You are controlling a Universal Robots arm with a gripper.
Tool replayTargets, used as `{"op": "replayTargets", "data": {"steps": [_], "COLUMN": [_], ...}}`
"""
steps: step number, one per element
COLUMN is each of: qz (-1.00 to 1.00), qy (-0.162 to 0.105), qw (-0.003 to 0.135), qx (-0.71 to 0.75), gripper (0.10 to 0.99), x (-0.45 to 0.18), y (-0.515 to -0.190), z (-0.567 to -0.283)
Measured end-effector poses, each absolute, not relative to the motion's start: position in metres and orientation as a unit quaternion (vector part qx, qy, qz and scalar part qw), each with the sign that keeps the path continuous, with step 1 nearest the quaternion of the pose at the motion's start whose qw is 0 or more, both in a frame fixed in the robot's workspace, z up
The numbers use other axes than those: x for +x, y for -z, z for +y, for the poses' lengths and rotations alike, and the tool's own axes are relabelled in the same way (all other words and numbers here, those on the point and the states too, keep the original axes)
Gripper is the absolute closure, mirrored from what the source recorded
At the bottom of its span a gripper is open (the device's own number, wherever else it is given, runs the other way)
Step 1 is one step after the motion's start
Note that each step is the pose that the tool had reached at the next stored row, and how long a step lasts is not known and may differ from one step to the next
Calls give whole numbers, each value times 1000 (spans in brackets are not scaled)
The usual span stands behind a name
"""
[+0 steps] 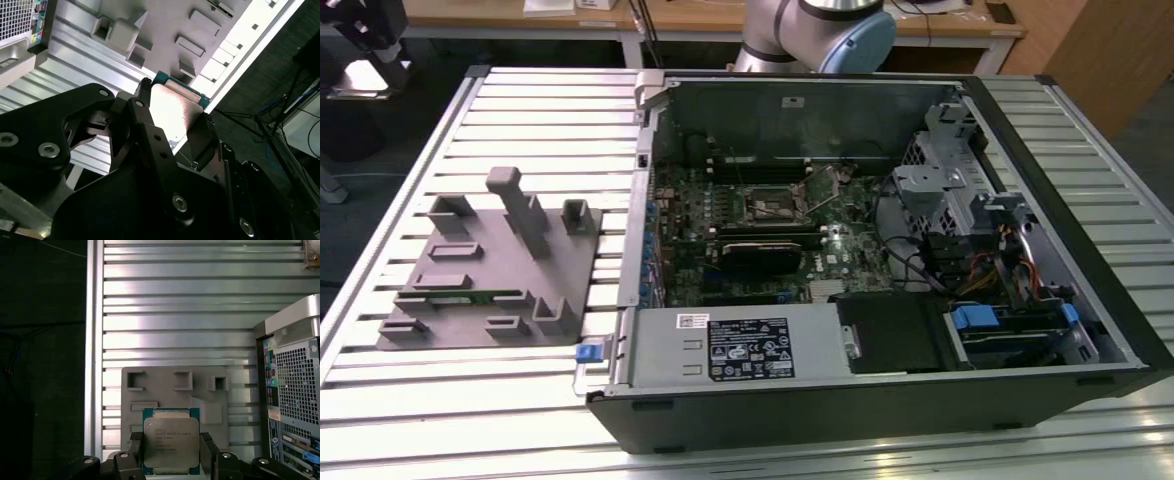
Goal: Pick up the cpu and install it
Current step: 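Pick up the cpu and move it towards the insertion slot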
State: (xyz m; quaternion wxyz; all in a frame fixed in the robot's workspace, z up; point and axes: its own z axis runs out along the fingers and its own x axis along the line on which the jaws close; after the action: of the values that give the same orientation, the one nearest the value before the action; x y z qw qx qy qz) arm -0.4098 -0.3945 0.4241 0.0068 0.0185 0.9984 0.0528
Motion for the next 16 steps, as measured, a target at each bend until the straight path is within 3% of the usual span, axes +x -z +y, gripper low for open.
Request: {"op": "replayTargets", "data": {"steps": [16], "qz": [998], "qy": [-54], "qw": [7], "qx": [18], "gripper": [545], "x": [-386], "y": [-424], "z": [-394]}}
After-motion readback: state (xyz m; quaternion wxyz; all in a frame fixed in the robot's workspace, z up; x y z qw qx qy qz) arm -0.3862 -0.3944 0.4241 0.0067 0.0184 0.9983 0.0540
